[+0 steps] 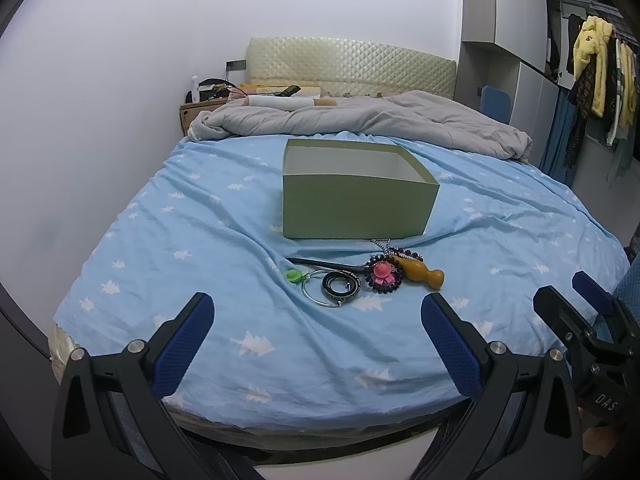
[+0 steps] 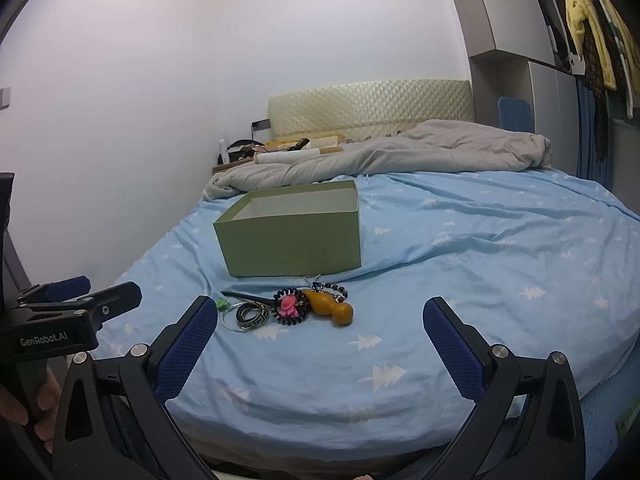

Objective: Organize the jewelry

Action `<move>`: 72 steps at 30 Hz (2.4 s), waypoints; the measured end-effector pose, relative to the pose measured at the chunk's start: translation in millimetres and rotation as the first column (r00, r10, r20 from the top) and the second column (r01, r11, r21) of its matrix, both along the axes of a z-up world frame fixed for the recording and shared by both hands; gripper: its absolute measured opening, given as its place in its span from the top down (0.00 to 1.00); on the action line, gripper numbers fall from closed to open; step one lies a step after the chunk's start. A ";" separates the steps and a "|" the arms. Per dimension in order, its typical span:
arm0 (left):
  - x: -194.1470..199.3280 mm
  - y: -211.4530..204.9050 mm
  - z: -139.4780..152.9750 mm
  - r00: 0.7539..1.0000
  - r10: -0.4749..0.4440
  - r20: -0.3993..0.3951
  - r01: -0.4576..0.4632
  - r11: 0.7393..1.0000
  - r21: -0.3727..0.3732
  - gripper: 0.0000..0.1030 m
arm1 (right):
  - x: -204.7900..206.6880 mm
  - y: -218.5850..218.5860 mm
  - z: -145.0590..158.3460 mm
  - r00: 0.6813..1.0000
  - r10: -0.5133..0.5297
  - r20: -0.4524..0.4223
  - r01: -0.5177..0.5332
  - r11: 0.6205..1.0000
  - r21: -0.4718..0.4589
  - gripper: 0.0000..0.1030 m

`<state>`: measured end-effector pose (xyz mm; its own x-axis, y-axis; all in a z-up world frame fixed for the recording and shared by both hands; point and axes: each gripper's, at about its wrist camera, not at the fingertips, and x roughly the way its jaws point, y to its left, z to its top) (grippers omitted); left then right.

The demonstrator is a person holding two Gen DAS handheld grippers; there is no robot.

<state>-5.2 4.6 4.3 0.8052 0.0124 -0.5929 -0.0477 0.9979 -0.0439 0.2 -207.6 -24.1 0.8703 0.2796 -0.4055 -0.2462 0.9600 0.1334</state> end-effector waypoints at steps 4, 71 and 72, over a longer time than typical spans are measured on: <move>0.4 0.3 0.6 1.000 0.001 -0.005 -0.001 1.000 -0.002 0.00 | 0.5 0.2 0.2 1.000 0.000 -0.003 0.000 1.000 0.000 0.00; 52.8 14.7 -27.8 0.990 -0.020 -0.142 0.008 0.996 -0.085 0.00 | 54.4 5.5 -24.5 0.990 -0.002 -0.139 -0.001 1.000 -0.023 0.01; 57.4 15.9 -30.0 0.988 -0.024 -0.152 0.010 0.996 -0.093 0.00 | 57.9 5.9 -24.7 0.990 0.005 -0.141 -0.007 1.000 -0.019 0.02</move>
